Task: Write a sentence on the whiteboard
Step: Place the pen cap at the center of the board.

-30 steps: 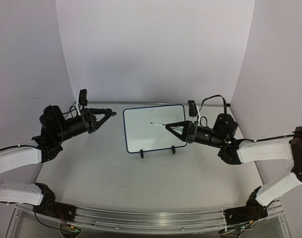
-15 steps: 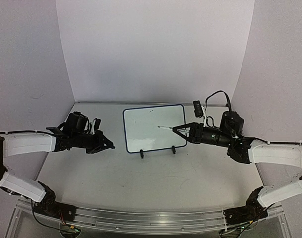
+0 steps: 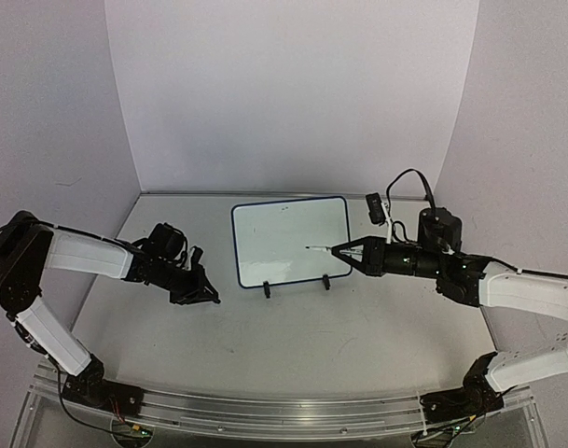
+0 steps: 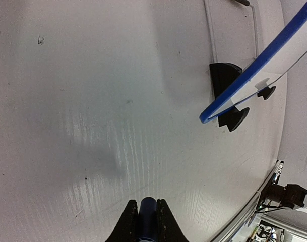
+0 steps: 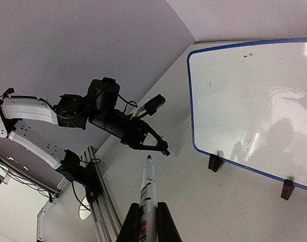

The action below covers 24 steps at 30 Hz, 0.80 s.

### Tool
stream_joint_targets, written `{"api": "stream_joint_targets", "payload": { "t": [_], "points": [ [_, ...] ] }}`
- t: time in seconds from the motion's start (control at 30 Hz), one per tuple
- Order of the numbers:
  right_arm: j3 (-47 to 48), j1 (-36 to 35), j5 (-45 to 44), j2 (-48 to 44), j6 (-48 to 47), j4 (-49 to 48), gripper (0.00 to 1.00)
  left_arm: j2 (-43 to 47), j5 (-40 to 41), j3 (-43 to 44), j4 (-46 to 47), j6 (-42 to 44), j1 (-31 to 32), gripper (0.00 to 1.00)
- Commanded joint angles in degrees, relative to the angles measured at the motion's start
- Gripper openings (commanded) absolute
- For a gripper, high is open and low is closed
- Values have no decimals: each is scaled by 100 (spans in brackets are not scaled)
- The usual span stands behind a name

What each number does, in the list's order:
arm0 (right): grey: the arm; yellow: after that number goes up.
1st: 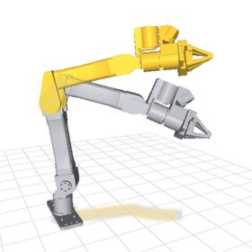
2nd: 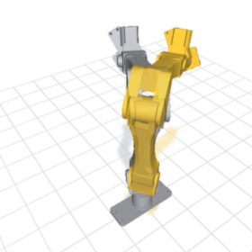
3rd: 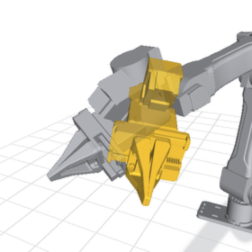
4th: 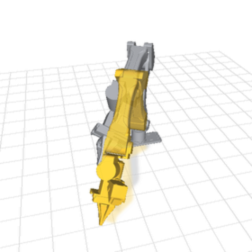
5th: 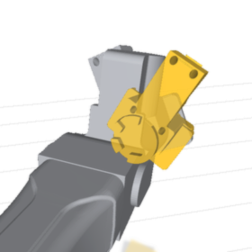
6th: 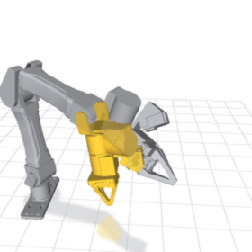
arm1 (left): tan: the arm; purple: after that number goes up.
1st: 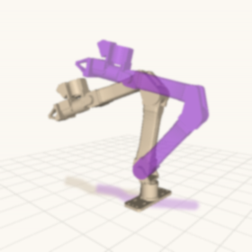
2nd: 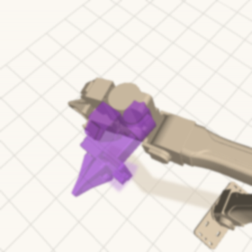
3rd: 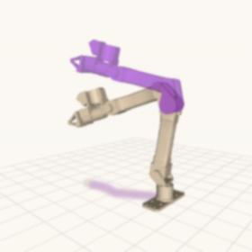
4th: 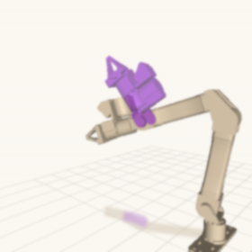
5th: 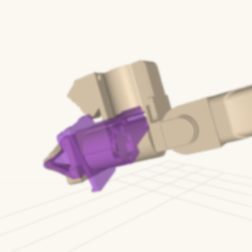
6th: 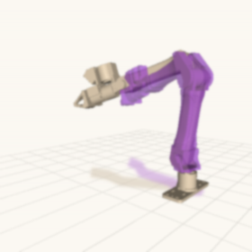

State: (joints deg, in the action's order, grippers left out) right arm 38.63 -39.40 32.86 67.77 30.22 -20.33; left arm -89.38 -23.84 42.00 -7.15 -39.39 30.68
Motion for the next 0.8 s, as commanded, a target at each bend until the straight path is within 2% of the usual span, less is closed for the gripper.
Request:
{"api": "stream_joint_targets", "payload": {
  "t": [0.0, 0.17, 0.23, 0.6, 0.77],
  "points": [
    [107, 11, -78, -56, -143, -6, 0, -127, -146, 277, 107, 54, -9, 16],
    [110, 11, -87, -31, -143, -6, 0, -63, -32, 200, 60, 58, -9, 29],
    [109, 11, -77, -27, -131, -11, 0, 5, 19, 156, 54, 49, -9, 41],
    [155, 7, 344, 52, 224, -244, 0, 479, 367, 109, -128, 161, -15, 75],
    [283, 23, 1123, 168, 313, -478, 0, 826, 190, 388, -475, 501, -175, 82]
  ]
}}
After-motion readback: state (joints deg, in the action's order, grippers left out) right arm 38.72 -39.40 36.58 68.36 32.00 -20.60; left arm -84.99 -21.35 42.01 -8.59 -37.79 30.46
